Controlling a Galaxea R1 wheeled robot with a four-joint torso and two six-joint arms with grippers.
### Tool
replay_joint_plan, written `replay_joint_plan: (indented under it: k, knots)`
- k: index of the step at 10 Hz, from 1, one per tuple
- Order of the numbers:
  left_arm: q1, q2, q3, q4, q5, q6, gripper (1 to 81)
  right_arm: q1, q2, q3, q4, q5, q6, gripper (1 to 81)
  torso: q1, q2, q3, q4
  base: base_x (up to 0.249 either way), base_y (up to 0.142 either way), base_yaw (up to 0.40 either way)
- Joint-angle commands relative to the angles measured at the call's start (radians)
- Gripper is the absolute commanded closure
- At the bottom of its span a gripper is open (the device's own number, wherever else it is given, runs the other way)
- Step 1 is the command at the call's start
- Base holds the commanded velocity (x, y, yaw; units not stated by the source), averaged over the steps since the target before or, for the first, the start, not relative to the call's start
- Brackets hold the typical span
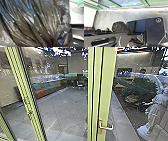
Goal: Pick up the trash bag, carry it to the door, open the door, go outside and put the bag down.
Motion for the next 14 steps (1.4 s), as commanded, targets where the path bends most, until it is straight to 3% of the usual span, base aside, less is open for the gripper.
replay_joint_plan:
  k: [1, 4, 7, 14]
  knots:
    - [-0.054, -0.001, 0.007, -0.01, 0.088, 0.002, 81.1, 0.164, -0.134, 0.132, 0.078, -0.089, 0.005, 1.0, 0.0, 0.0, 0.0, 0.0, 0.0, 0.0, 0.0]
    - [-0.054, -0.001, 0.006, -0.011, 0.087, 0.0, 81.1, 0.311, -0.221, 0.203, 0.17, -0.164, 0.005, 1.0, 0.0, 0.0, 0.0, 0.0, 0.0, 0.0, 0.0]
    - [-0.054, 0.0, 0.006, -0.013, 0.085, -0.001, 81.1, 0.505, -0.254, 0.218, 0.256, -0.32, 0.014, 1.0, 0.0, 0.0, 0.0, 0.0, 0.0, 0.0, 0.0]
    - [-0.054, 0.0, 0.006, -0.013, 0.081, -0.003, 81.1, 0.844, -0.186, 0.158, 0.244, -0.556, 0.238, 1.0, 0.0, 0.0, 0.0, 0.0, 0.0, 0.0, 0.0]
